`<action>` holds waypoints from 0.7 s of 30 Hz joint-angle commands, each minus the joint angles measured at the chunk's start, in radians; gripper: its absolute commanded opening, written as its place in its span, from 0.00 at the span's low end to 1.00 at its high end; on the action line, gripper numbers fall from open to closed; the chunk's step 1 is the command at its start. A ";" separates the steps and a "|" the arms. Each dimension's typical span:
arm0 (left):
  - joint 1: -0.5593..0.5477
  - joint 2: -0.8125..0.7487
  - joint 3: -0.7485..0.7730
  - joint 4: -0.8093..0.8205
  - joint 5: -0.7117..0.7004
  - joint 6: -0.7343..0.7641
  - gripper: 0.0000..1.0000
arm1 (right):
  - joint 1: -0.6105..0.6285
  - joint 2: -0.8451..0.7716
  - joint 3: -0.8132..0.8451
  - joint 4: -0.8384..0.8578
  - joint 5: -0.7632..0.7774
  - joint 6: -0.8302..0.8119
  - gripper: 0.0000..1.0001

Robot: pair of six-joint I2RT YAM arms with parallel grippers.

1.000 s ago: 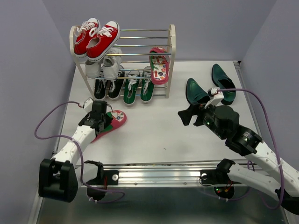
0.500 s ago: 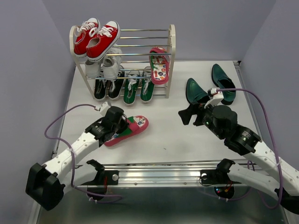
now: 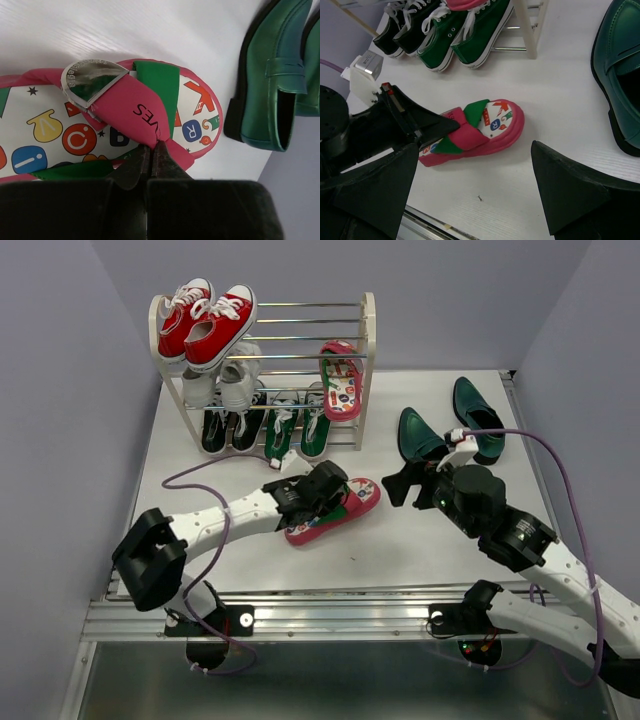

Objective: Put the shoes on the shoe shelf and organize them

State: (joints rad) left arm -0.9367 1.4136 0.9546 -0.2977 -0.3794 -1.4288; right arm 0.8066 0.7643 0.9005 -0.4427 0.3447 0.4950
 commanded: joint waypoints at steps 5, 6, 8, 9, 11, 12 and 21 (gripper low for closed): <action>-0.045 0.250 0.263 0.008 -0.087 -0.144 0.07 | 0.008 -0.005 0.012 -0.031 0.013 0.025 1.00; -0.044 0.275 0.310 0.003 -0.081 -0.125 0.12 | 0.008 -0.005 0.014 -0.036 0.017 0.027 1.00; -0.044 0.320 0.352 -0.009 -0.070 -0.073 0.33 | 0.008 -0.010 0.023 -0.059 0.020 0.030 1.00; -0.045 0.344 0.369 -0.015 -0.062 -0.058 0.40 | 0.008 -0.011 0.026 -0.067 0.022 0.031 1.00; -0.048 0.352 0.386 -0.014 -0.053 0.002 0.55 | 0.008 -0.020 0.028 -0.074 0.028 0.031 1.00; -0.051 0.344 0.386 -0.003 -0.053 0.033 0.72 | 0.008 -0.022 0.028 -0.080 0.036 0.030 1.00; -0.086 0.246 0.377 -0.050 -0.044 0.370 0.99 | 0.008 -0.010 0.008 -0.083 0.051 0.033 1.00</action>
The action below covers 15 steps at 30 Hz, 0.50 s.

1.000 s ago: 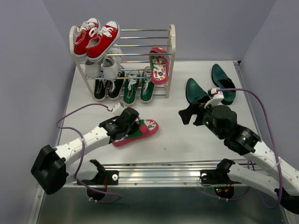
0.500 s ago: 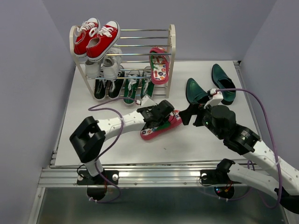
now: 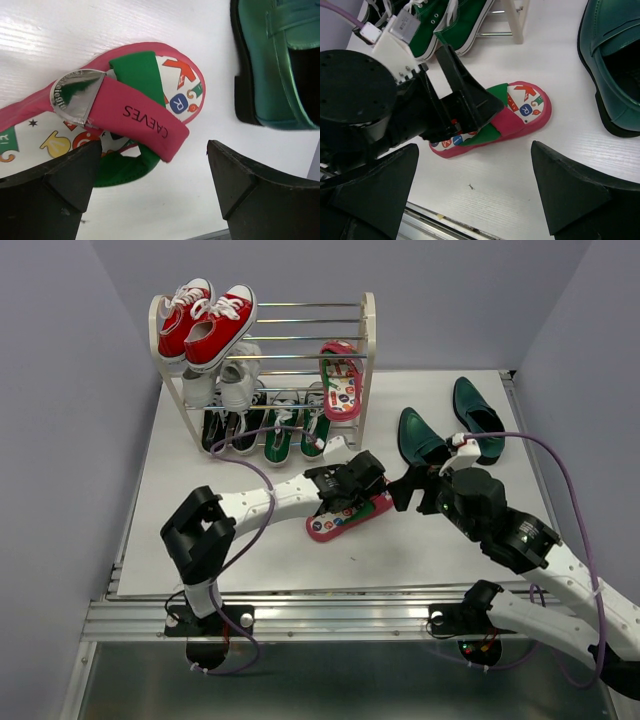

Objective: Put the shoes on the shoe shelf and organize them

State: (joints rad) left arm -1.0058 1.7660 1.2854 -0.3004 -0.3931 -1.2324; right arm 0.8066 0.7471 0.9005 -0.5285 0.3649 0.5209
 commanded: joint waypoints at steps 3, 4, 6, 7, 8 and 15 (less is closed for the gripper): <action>-0.022 -0.167 0.009 -0.057 -0.044 0.301 0.99 | 0.008 0.017 0.009 0.002 0.032 0.005 1.00; -0.024 -0.183 -0.020 -0.057 -0.052 0.391 0.99 | 0.008 0.020 0.009 0.002 0.029 0.002 1.00; -0.022 -0.253 -0.087 -0.037 -0.093 0.553 0.99 | 0.008 0.020 0.008 0.002 0.026 -0.002 1.00; -0.022 -0.279 -0.116 -0.014 -0.076 0.629 0.99 | 0.008 0.018 0.006 0.002 0.023 -0.007 1.00; -0.024 -0.305 -0.148 0.009 -0.035 0.698 0.99 | 0.008 0.020 0.005 0.002 0.020 -0.007 1.00; 0.055 -0.456 -0.446 0.293 0.143 1.047 0.99 | 0.008 0.047 0.002 0.002 -0.014 -0.015 1.00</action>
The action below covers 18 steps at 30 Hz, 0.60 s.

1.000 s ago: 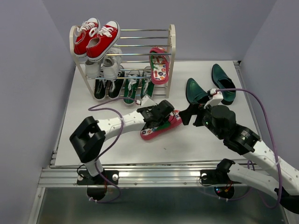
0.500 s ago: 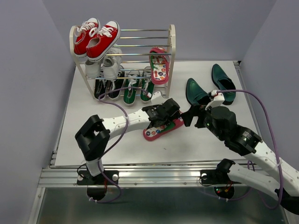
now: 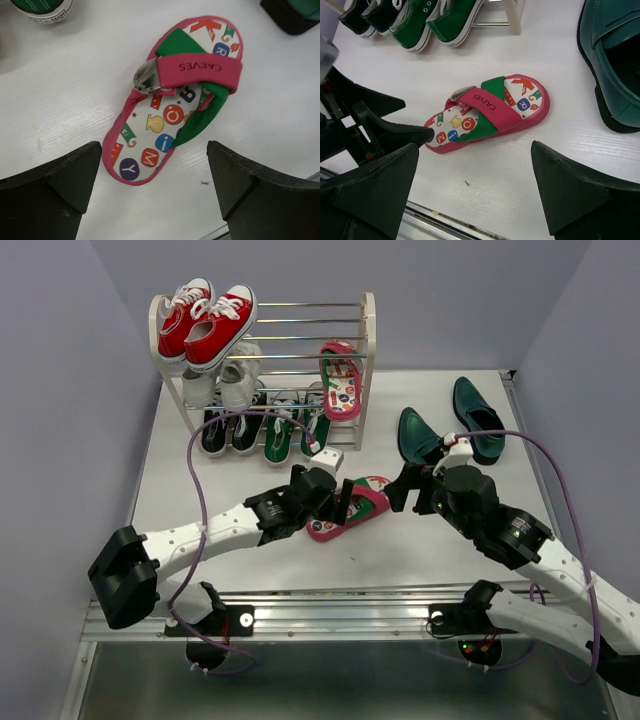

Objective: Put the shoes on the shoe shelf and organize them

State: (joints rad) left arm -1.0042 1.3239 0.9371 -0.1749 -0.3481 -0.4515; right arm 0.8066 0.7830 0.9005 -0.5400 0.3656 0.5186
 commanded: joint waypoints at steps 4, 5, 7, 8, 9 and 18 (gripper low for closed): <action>0.139 0.017 -0.092 0.215 0.234 0.344 0.99 | 0.008 0.016 0.003 0.014 -0.030 -0.015 1.00; 0.157 0.026 -0.084 0.213 0.266 0.361 0.99 | 0.008 0.018 0.005 0.014 -0.031 -0.014 1.00; 0.193 0.063 -0.058 0.215 0.285 0.398 0.99 | 0.008 0.018 0.005 0.015 -0.031 -0.014 1.00; 0.202 0.078 -0.049 0.213 0.296 0.407 0.99 | 0.008 0.019 0.008 0.014 -0.031 -0.012 1.00; 0.210 0.113 -0.029 0.210 0.310 0.415 0.99 | 0.008 0.022 0.009 0.015 -0.031 -0.012 1.00; 0.217 0.254 0.014 0.199 0.380 0.447 0.99 | 0.008 0.018 0.017 0.014 -0.019 -0.017 1.00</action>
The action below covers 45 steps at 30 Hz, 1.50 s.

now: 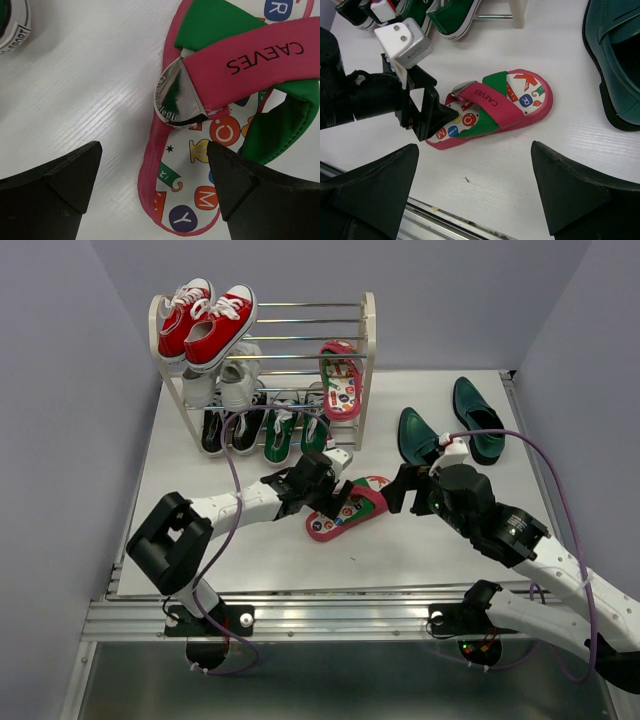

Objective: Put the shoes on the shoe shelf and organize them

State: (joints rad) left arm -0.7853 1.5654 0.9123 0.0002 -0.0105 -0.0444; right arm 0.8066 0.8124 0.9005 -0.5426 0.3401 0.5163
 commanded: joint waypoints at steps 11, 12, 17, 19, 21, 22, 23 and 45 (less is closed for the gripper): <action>-0.002 0.156 0.148 0.020 0.060 0.032 0.75 | 0.008 -0.021 0.003 0.016 0.014 -0.018 1.00; -0.002 0.162 0.154 0.021 0.058 0.029 0.65 | 0.008 -0.022 0.005 0.016 0.013 -0.022 1.00; 0.000 0.136 0.154 0.021 0.063 -0.003 0.32 | 0.008 -0.033 0.005 0.016 0.008 -0.027 1.00; -0.002 0.104 0.143 0.020 0.072 -0.029 0.15 | 0.008 -0.038 0.000 0.016 0.008 -0.025 1.00; -0.002 0.062 0.134 0.018 0.080 -0.064 0.00 | 0.008 -0.044 -0.003 0.016 0.011 -0.024 1.00; -0.002 0.049 0.126 0.014 0.083 -0.077 0.00 | 0.008 -0.045 -0.006 0.018 0.013 -0.021 1.00; -0.002 0.030 0.122 0.014 0.086 -0.087 0.00 | 0.008 -0.047 -0.006 0.017 0.011 -0.021 1.00; -0.026 -0.482 0.129 -0.354 -0.232 -0.467 0.00 | 0.008 -0.084 0.002 0.001 0.031 -0.016 1.00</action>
State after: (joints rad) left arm -0.8116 1.1503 0.9672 -0.2649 -0.1204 -0.3904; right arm 0.8066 0.7334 0.8997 -0.5468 0.3523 0.5053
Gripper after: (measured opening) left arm 0.077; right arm 0.995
